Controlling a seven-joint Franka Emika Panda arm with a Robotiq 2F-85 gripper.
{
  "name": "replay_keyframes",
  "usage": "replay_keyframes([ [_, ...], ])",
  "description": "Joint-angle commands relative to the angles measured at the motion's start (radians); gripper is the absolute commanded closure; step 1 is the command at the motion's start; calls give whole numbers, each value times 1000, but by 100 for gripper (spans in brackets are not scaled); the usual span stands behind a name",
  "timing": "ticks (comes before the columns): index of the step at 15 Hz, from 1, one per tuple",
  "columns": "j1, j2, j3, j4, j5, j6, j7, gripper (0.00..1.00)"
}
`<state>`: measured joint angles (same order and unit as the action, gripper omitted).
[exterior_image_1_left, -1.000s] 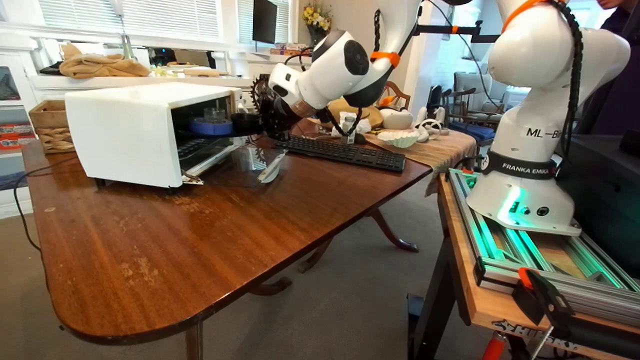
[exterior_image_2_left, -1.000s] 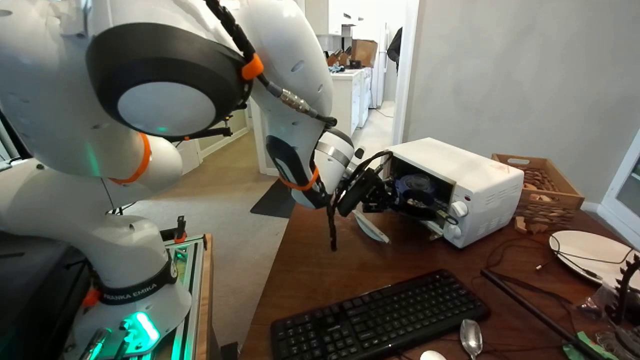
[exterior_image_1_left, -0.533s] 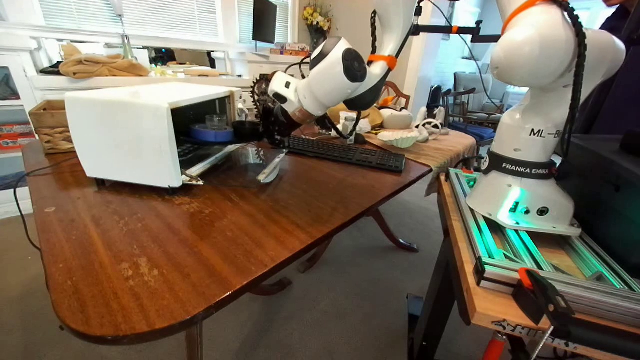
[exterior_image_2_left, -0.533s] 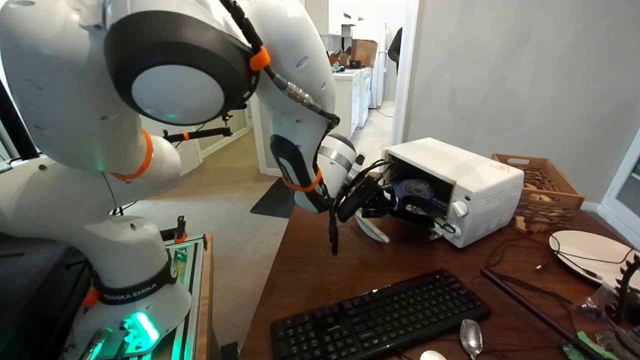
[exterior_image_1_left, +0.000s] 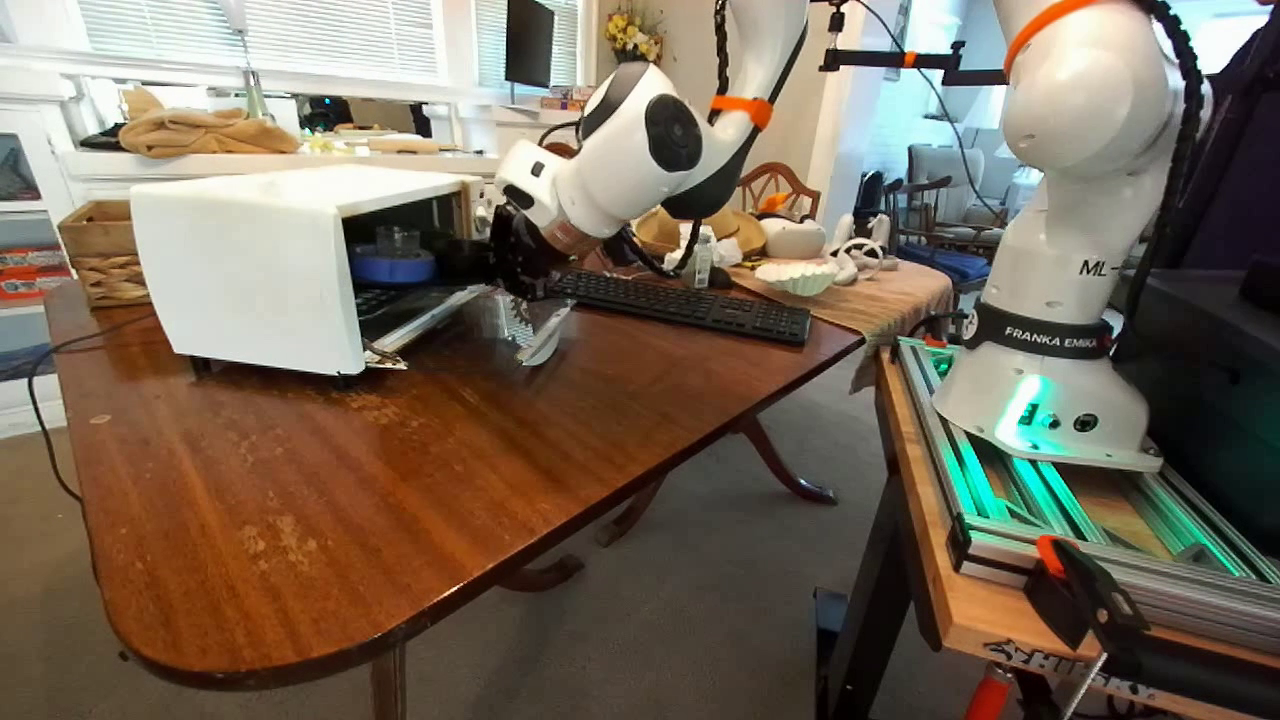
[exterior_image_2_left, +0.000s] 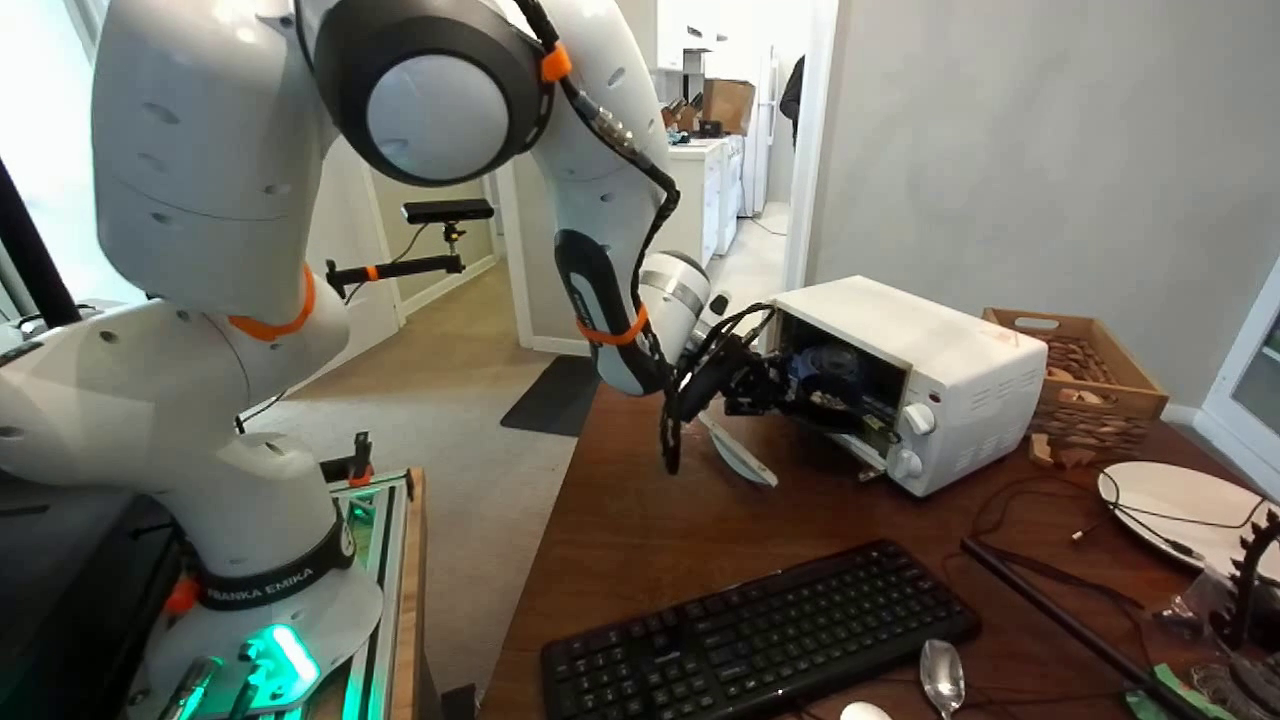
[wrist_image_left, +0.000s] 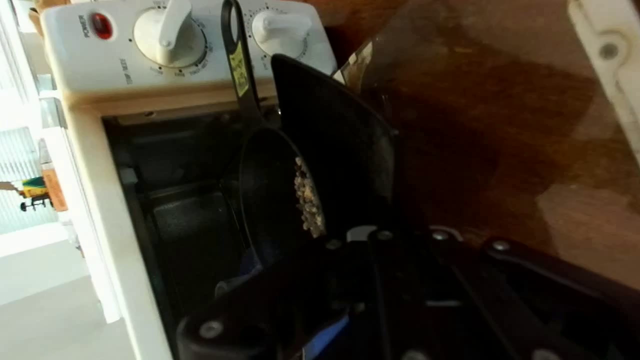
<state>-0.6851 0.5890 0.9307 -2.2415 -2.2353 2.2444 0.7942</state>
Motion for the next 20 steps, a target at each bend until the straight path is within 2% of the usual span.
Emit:
replay_keyframes([
  [1,214,-96,-154,42,105,-1,85,98],
  [5,443,-115,-349,105,199,-2,109,98],
  [9,596,-97,-525,187,231,38,95,98],
  [14,669,-80,-636,256,169,131,84,98],
  [20,690,-53,-673,322,180,261,30,98],
])
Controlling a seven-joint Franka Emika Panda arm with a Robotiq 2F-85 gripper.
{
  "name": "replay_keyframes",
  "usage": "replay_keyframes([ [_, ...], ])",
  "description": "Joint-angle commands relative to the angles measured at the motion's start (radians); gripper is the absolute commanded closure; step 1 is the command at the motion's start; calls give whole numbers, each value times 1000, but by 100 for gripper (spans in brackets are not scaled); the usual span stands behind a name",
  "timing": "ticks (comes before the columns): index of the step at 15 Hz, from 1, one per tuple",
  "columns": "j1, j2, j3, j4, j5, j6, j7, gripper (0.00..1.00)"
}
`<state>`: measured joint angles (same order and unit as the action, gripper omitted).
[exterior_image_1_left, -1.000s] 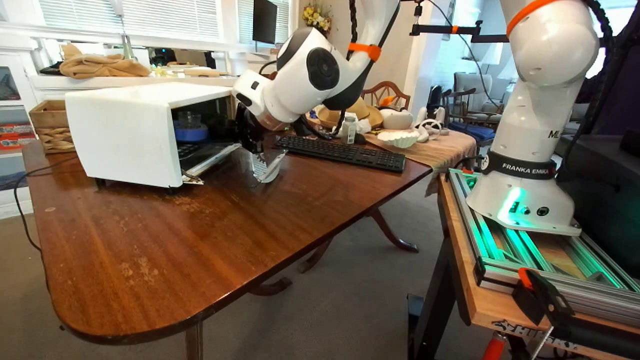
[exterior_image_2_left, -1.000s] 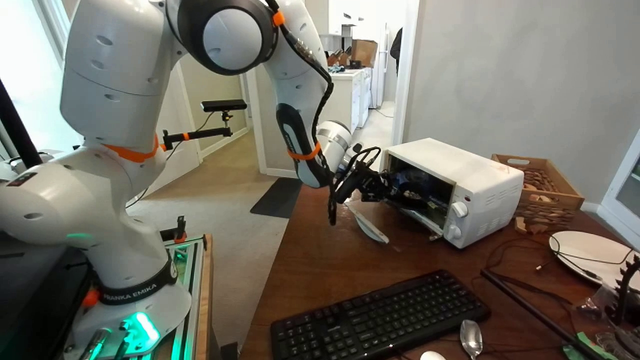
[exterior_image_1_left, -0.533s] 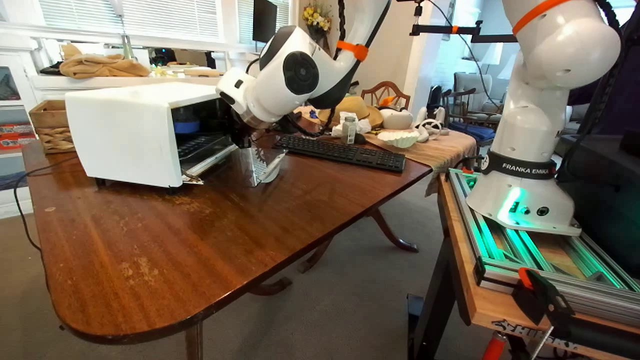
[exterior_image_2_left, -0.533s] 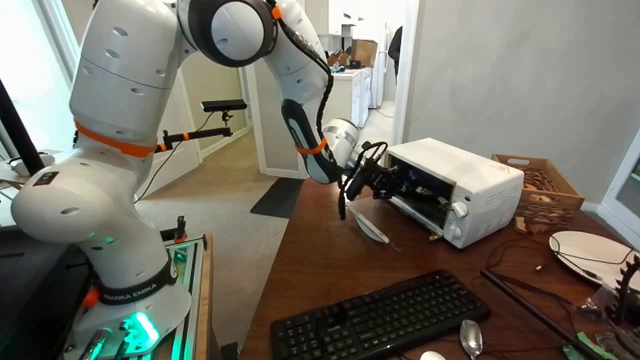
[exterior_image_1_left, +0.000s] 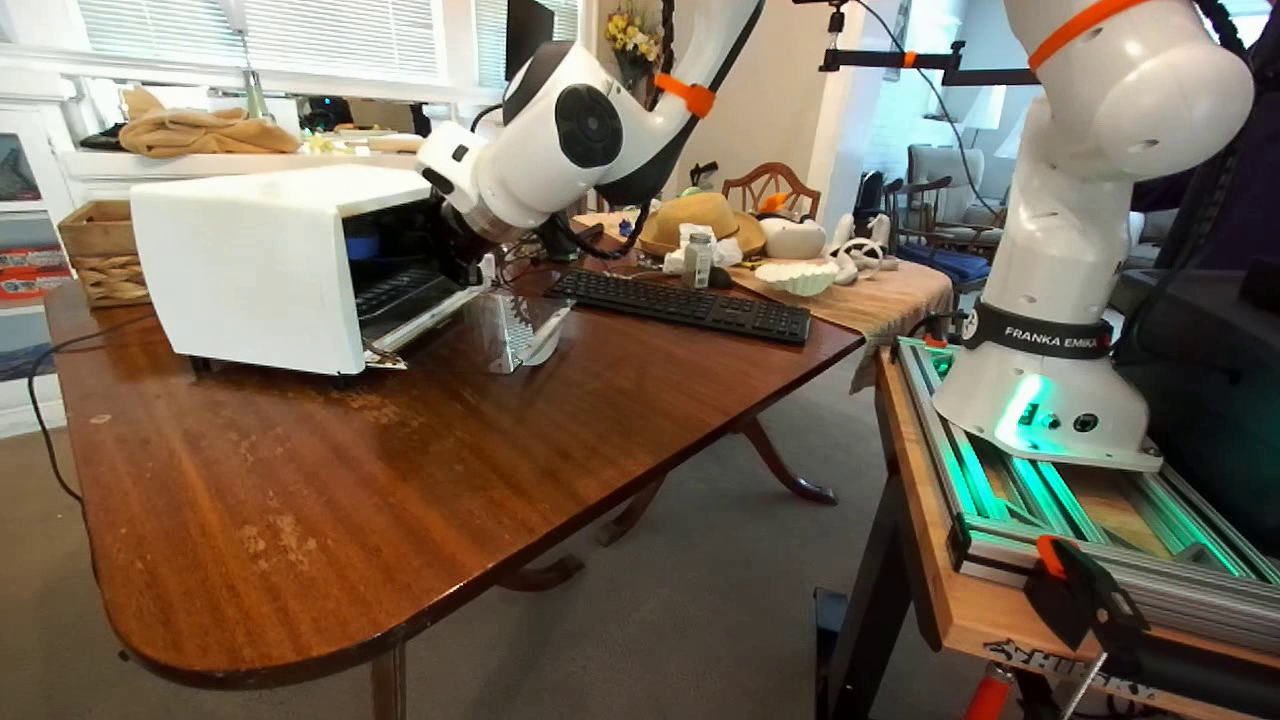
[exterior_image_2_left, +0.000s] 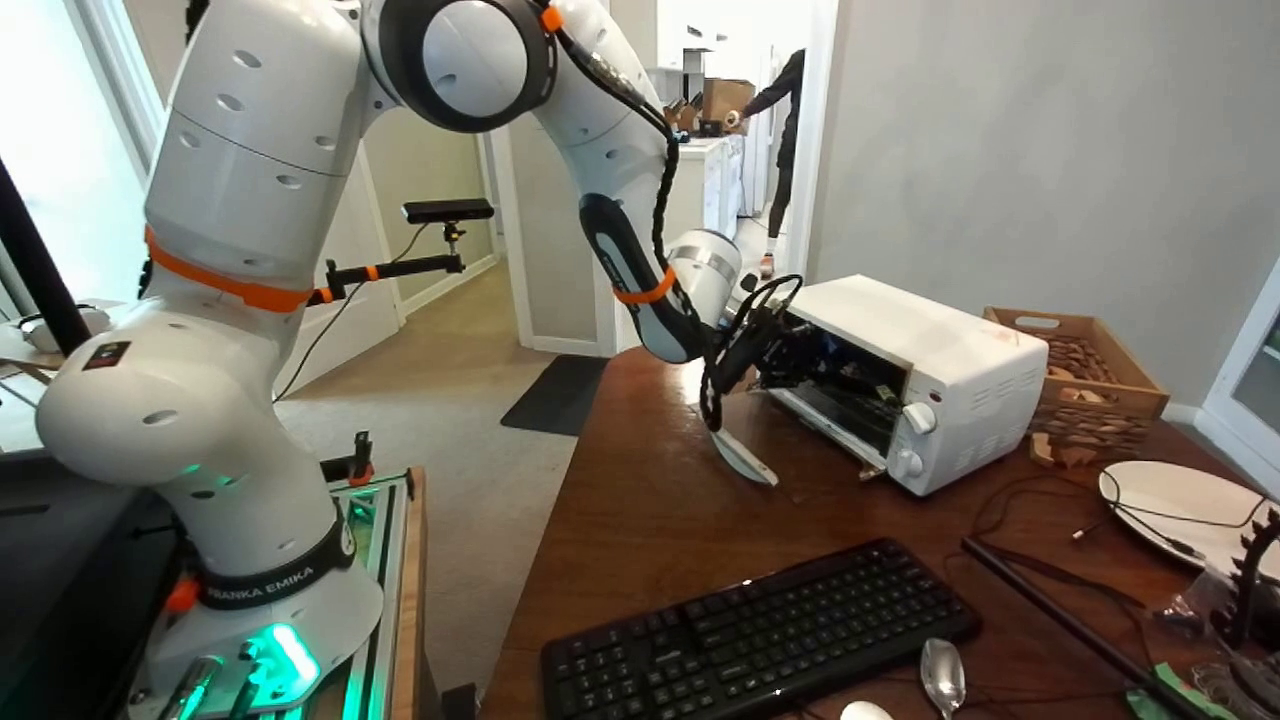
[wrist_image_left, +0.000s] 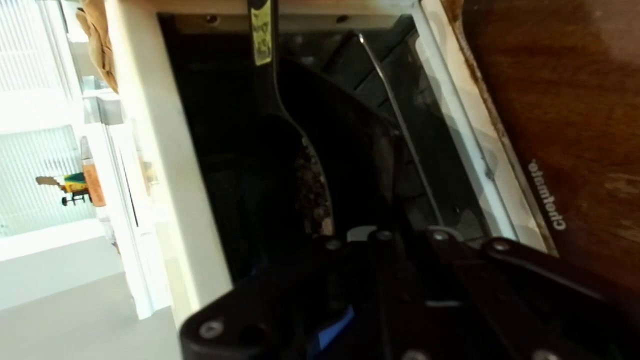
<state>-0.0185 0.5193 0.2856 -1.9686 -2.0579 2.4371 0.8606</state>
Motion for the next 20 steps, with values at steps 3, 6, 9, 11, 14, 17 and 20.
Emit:
replay_keyframes([
  [3,23,28,-41,69,35,109,-75,98],
  [6,20,48,-55,99,44,141,-113,98],
  [9,9,63,-69,120,26,180,-134,98],
  [11,2,73,-79,134,24,205,-157,98],
  [14,-14,96,-77,158,20,239,-194,98],
  [17,-19,116,-78,190,11,249,-218,98],
  [20,-21,128,-75,208,14,255,-228,98],
])
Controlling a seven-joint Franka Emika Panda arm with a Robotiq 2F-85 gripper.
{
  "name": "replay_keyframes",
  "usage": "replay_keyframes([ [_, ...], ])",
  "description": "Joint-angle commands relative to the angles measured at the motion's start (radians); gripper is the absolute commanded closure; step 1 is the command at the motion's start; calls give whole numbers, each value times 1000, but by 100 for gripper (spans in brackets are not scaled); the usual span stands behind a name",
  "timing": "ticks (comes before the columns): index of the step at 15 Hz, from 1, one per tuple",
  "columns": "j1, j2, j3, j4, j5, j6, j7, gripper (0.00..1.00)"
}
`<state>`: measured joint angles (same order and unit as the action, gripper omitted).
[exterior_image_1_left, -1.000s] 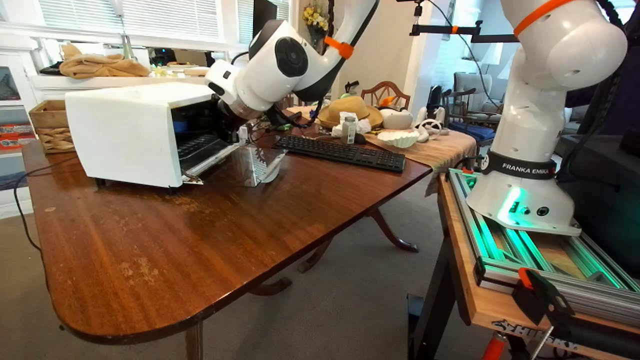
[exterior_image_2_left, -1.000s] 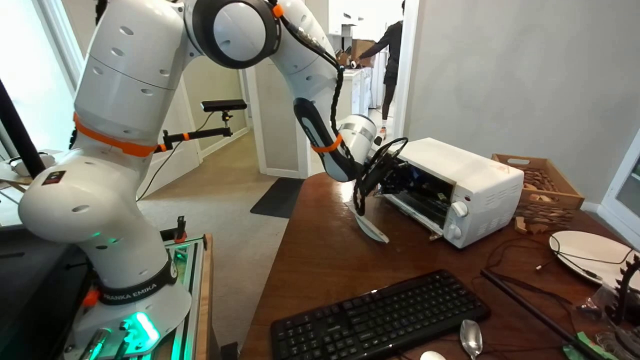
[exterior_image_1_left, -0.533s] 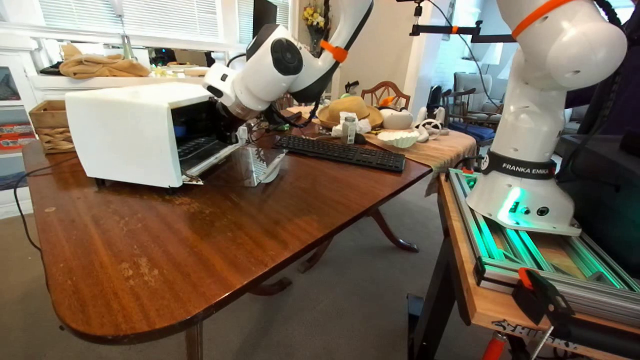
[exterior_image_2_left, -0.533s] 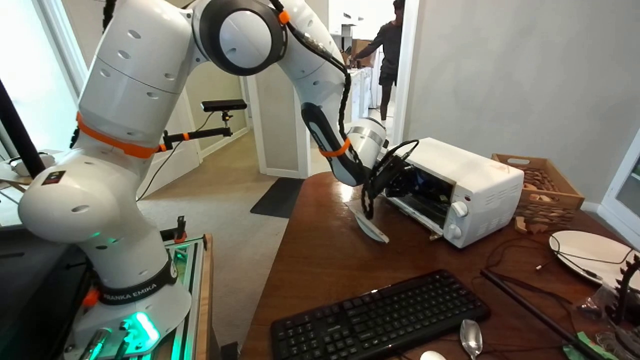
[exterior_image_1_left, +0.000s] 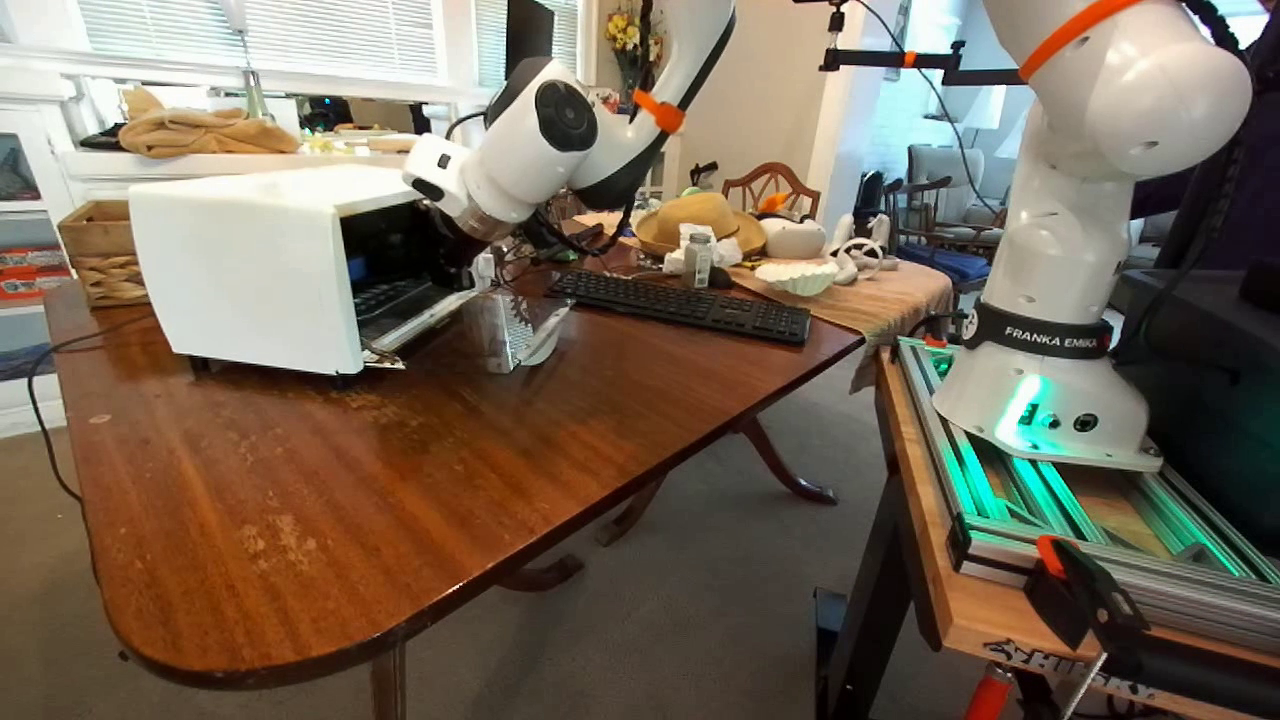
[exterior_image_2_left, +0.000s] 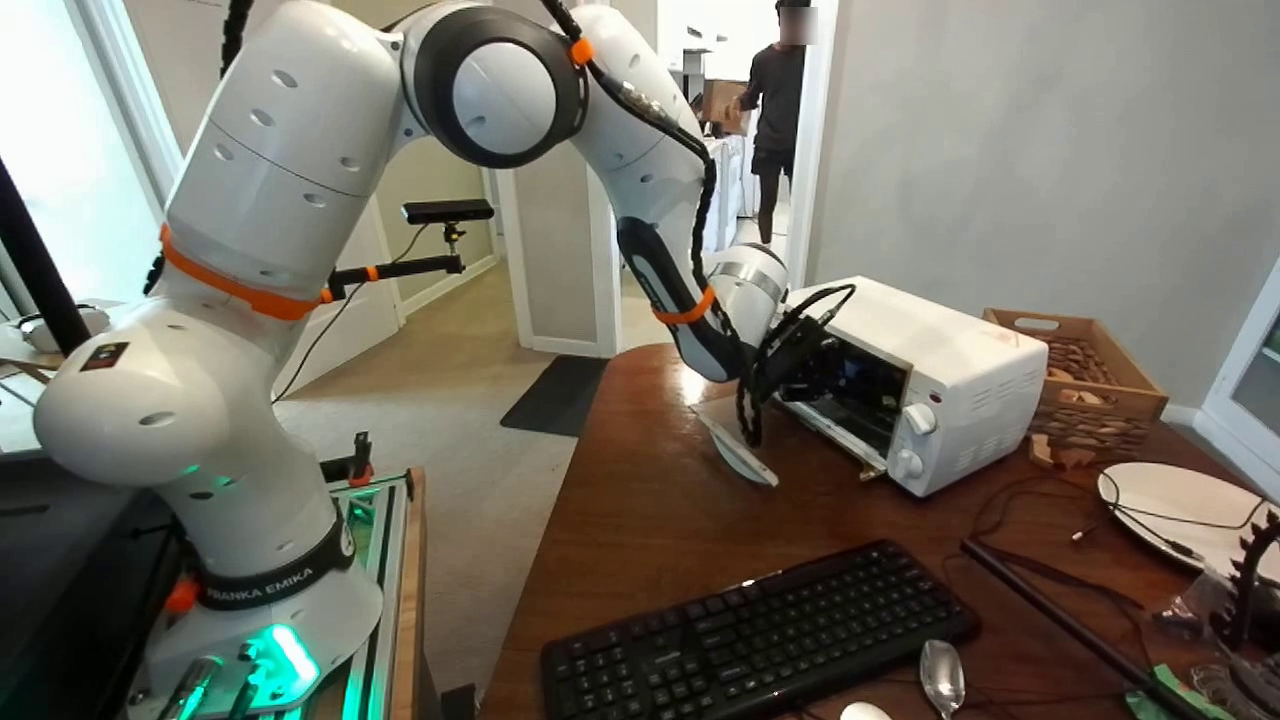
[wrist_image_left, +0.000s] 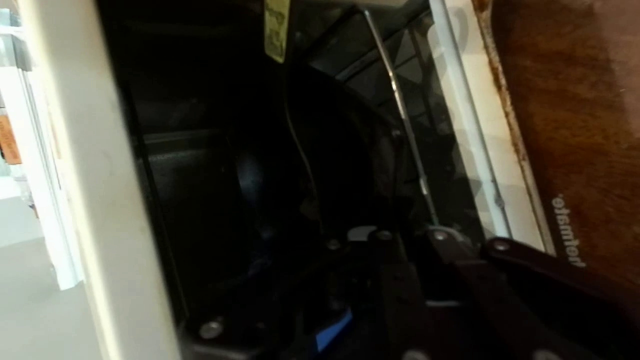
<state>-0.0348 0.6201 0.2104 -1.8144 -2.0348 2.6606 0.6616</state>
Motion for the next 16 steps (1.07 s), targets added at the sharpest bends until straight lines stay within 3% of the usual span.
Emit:
replay_keyframes([
  [1,-6,29,1,58,-7,34,-29,98],
  [3,-6,32,2,61,0,38,-31,98],
  [4,-5,30,3,59,1,39,-30,78],
  [5,-2,25,5,54,-2,36,-26,89],
  [6,4,18,8,45,-3,31,-25,88],
  [8,11,9,14,33,-3,25,-22,63],
  [10,15,4,20,27,-8,21,-14,54],
  [16,54,-82,60,-87,5,-51,19,9],
])
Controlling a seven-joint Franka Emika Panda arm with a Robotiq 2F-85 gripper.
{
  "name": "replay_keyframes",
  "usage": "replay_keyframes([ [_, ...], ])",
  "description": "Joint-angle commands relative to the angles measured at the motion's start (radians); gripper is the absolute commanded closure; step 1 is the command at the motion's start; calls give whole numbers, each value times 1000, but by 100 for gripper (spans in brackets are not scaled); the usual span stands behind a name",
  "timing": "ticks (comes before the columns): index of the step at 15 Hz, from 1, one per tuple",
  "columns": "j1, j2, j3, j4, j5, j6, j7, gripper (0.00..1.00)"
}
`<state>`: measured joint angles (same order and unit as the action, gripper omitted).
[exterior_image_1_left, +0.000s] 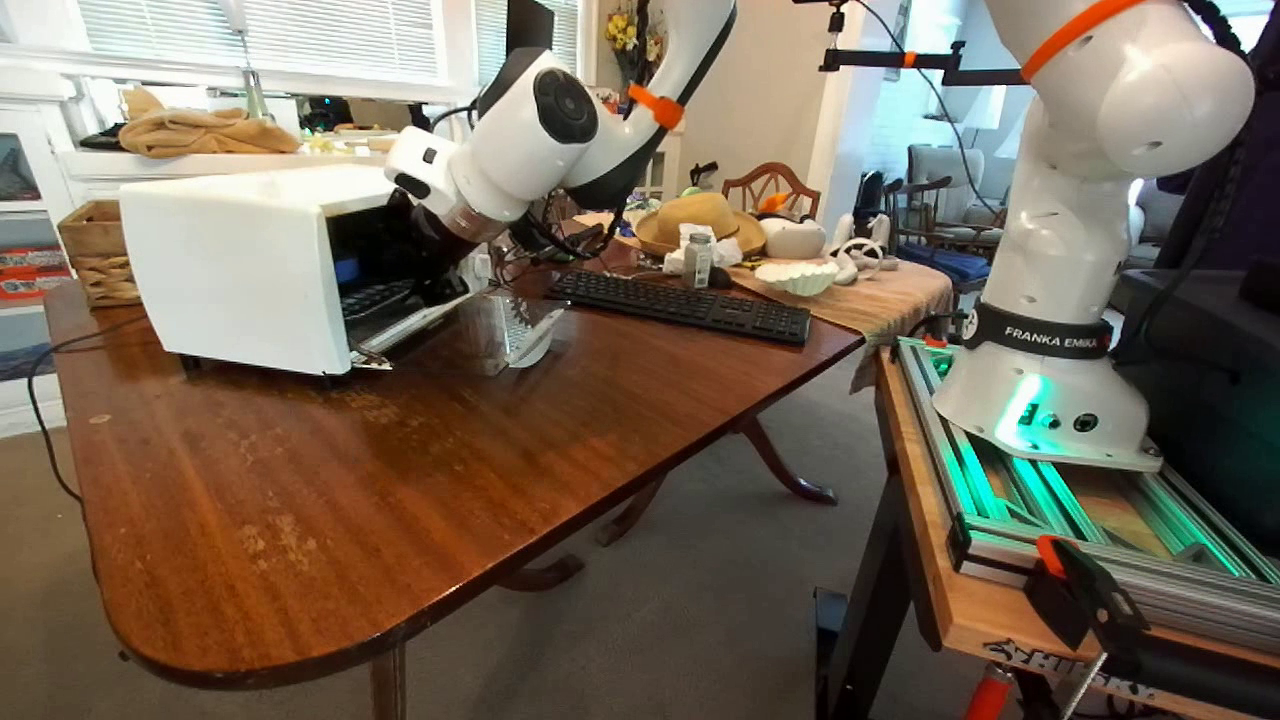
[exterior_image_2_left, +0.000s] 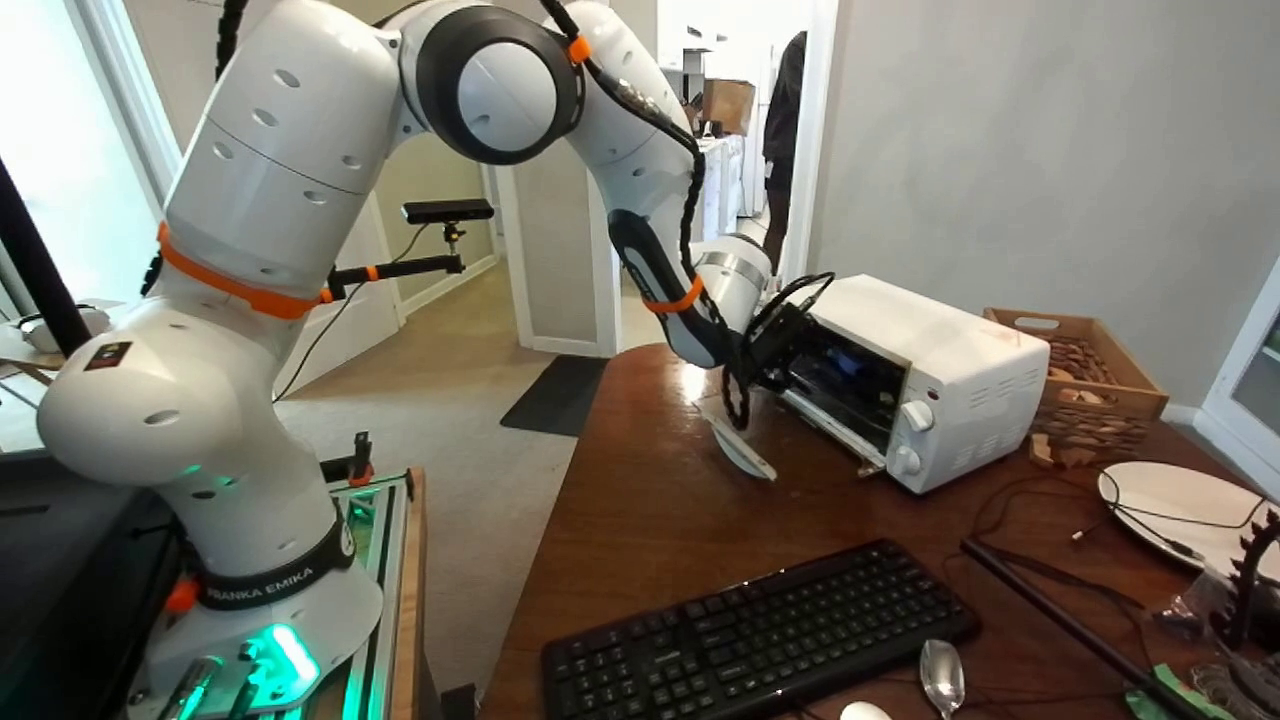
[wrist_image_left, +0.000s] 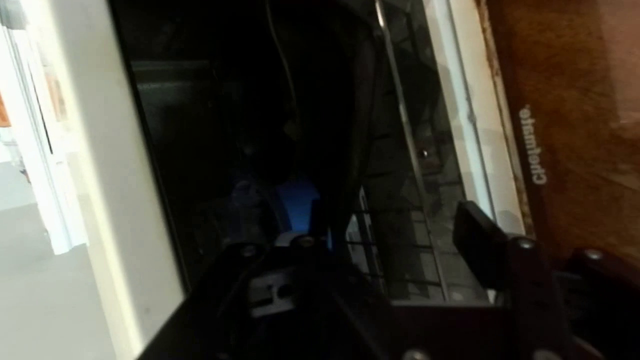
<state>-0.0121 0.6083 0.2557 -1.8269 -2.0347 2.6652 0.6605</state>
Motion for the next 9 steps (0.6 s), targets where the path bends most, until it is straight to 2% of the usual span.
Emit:
replay_keyframes([
  [1,42,-91,22,-106,13,-78,27,1],
  [5,92,-190,35,-243,70,-131,53,0],
  [8,116,-278,54,-338,60,-99,109,0],
  [9,117,-299,63,-355,19,-59,136,1],
])
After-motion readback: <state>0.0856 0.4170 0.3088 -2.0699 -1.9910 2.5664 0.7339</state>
